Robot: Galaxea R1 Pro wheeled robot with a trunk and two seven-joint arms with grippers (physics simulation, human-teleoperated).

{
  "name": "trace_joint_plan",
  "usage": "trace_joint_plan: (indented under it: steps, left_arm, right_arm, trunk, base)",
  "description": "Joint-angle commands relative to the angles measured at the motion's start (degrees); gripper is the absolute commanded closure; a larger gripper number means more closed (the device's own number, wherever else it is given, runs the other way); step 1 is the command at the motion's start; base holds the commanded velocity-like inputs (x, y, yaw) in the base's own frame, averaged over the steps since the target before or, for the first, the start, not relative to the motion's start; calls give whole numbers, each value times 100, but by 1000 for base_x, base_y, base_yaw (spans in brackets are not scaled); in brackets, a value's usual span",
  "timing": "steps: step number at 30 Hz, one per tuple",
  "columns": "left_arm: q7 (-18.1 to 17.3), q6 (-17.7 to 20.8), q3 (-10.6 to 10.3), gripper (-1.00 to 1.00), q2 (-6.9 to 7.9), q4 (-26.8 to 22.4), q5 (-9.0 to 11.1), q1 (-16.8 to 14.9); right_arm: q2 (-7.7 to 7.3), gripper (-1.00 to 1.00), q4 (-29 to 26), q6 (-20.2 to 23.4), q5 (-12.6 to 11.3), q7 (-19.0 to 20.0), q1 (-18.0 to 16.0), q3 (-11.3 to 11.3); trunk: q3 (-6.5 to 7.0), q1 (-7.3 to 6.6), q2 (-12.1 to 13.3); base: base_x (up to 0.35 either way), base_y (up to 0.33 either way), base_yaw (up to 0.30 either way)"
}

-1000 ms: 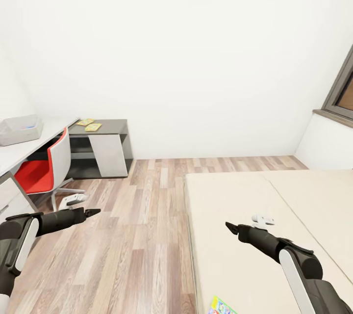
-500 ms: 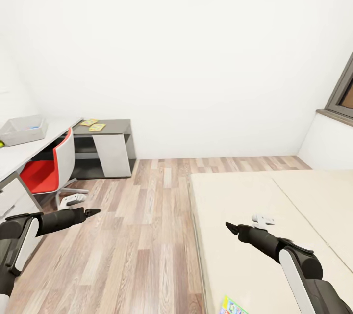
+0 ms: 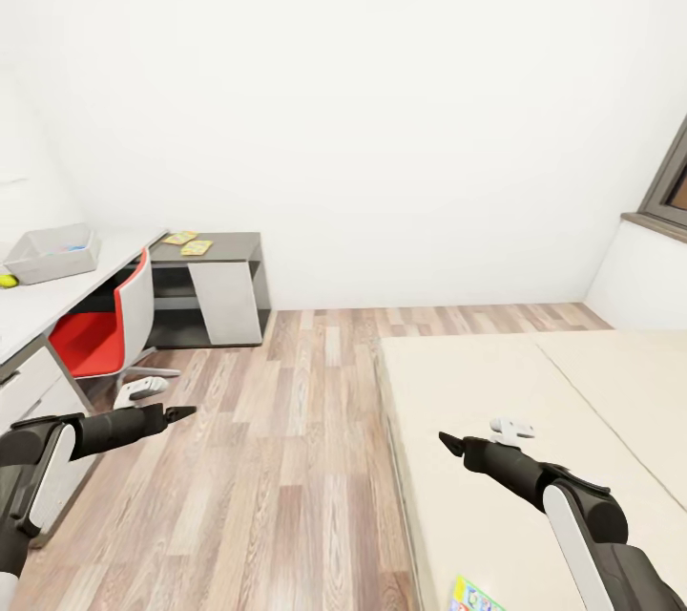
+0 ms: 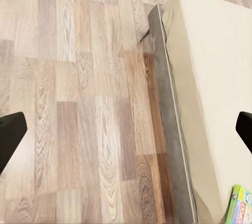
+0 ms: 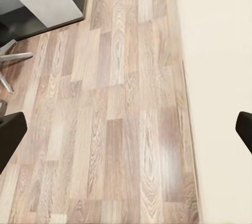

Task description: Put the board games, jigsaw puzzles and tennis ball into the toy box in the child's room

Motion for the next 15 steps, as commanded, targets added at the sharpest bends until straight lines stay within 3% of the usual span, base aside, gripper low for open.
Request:
trace_joint_plan:
  steps: [1, 15]
  left_arm:
    - [13, 45, 7, -100, 0, 0, 46, -5]
    - [13, 45, 6, -100, 2, 0, 44, -5]
  right_arm:
    - [1, -100, -5, 31, 19, 36, -6, -9]
    - [1, -100, -5, 31, 19, 36, -6, -9]
  trunk:
    - [-13, 4, -13]
    - [-13, 4, -13]
  base:
    - [0, 144, 0]
    - [0, 144, 0]
